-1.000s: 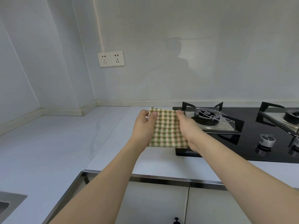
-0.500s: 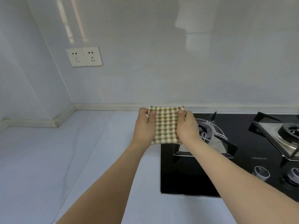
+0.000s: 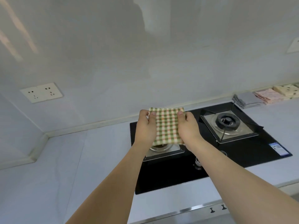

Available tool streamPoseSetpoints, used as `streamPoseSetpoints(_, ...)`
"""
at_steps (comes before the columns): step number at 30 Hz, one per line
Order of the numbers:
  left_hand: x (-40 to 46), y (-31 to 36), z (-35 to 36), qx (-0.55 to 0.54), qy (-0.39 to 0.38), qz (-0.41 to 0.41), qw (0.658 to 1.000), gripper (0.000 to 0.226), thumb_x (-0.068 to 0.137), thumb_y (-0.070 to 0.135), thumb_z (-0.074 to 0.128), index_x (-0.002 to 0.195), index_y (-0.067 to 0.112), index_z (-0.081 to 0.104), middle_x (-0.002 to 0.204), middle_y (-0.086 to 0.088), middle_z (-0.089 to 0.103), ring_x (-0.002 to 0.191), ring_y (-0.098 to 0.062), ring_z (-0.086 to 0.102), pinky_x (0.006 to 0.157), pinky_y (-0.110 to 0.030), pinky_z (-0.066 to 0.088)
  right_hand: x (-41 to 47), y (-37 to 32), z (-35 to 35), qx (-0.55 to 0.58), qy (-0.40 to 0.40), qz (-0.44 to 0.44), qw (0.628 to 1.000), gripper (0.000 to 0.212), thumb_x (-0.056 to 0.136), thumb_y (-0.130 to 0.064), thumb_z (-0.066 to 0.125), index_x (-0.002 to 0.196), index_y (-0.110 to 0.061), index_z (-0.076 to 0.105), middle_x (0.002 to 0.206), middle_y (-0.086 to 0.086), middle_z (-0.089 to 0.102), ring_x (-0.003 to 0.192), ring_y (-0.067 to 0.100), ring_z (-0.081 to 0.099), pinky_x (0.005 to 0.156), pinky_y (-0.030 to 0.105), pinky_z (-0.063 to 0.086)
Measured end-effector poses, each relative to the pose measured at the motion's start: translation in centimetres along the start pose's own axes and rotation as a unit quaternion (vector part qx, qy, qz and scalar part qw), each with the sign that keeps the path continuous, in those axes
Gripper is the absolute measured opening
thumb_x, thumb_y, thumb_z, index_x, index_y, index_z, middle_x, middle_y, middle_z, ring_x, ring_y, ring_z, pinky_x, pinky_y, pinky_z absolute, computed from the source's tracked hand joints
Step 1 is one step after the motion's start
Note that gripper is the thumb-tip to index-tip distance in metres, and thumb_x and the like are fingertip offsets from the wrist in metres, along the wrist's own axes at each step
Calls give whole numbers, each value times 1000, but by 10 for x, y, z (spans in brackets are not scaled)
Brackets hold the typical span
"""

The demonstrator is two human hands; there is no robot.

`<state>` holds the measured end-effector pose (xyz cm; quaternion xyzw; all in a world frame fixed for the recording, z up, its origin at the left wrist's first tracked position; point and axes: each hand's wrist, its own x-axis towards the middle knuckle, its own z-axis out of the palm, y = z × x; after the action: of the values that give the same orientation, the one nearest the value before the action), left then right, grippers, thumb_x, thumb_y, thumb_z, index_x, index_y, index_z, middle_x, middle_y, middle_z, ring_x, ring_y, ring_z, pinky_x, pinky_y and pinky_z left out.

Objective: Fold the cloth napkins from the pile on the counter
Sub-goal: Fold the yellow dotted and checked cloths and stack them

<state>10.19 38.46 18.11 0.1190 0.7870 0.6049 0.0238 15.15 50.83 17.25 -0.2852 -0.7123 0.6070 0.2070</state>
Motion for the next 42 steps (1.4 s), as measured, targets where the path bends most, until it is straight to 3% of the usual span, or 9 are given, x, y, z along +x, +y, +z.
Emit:
streamPoseSetpoints(5, 7, 35, 88, 3, -38, 15, 999, 20, 102, 39, 41, 100, 20, 45, 70, -2, 46, 57, -14, 42, 52, -27, 37, 45, 2, -85, 16, 21, 24, 999, 32, 101, -45, 37, 104, -16, 52, 97, 1, 62, 93, 22, 62, 85, 41, 52)
streamPoseSetpoints(9, 16, 68, 171, 4, -49, 28, 998, 17, 103, 36, 41, 94, 21, 42, 61, 9, 38, 43, 0, 33, 42, -18, 30, 89, 5, -162, -5, 43, 21, 999, 36, 101, -44, 37, 102, -13, 53, 101, 10, 64, 92, 26, 62, 83, 39, 50)
streamPoseSetpoints(19, 42, 107, 344, -23, -82, 1, 996, 19, 103, 35, 40, 96, 18, 42, 61, 8, 41, 40, 2, 38, 41, -14, 32, 192, 26, -303, -1, 51, 74, 996, 38, 100, -48, 37, 107, -14, 54, 108, 10, 65, 97, 25, 63, 92, 46, 51)
streamPoseSetpoints(22, 57, 111, 396, -1, -114, 13, 993, 21, 103, 37, 39, 102, 17, 44, 64, 5, 42, 50, -4, 39, 42, -14, 32, 217, 36, -342, 32, 70, 104, 992, 38, 102, -43, 35, 111, -13, 55, 109, 17, 65, 100, 33, 64, 90, 47, 53)
streamPoseSetpoints(28, 68, 134, 512, 5, -144, -19, 989, 24, 103, 41, 37, 107, 19, 45, 75, 2, 50, 62, -10, 48, 51, -19, 40, 277, 63, -448, 27, 34, 186, 982, 37, 102, -30, 32, 113, -8, 60, 108, 9, 68, 88, 20, 63, 69, 29, 47)
streamPoseSetpoints(34, 86, 162, 614, 21, -146, -60, 987, 25, 102, 42, 38, 111, 19, 44, 65, 3, 39, 52, -10, 35, 37, -16, 30, 343, 74, -540, -28, 13, 206, 978, 33, 97, -21, 33, 115, -14, 59, 122, 11, 63, 98, 24, 59, 82, 36, 44)
streamPoseSetpoints(37, 100, 171, 651, 16, -167, -93, 981, 17, 102, 36, 39, 104, 19, 44, 61, 4, 33, 49, -10, 29, 44, -23, 27, 367, 71, -573, -30, 26, 182, 982, 25, 98, -14, 35, 95, -11, 59, 99, 11, 61, 87, 25, 57, 74, 35, 43)
streamPoseSetpoints(40, 120, 179, 686, -8, -163, -121, 979, 12, 99, 20, 39, 87, 17, 37, 66, 2, 32, 56, -12, 28, 51, -28, 27, 391, 68, -595, -18, 54, 164, 985, 30, 101, -15, 37, 114, -6, 63, 105, 12, 66, 92, 25, 63, 78, 36, 52)
streamPoseSetpoints(42, 132, 182, 711, -24, -174, -128, 976, 15, 96, 15, 42, 82, 17, 36, 68, 0, 35, 61, -15, 33, 56, -31, 32, 406, 70, -610, -8, 76, 147, 986, 29, 101, -14, 38, 112, -4, 64, 101, 15, 67, 81, 21, 60, 67, 30, 48)
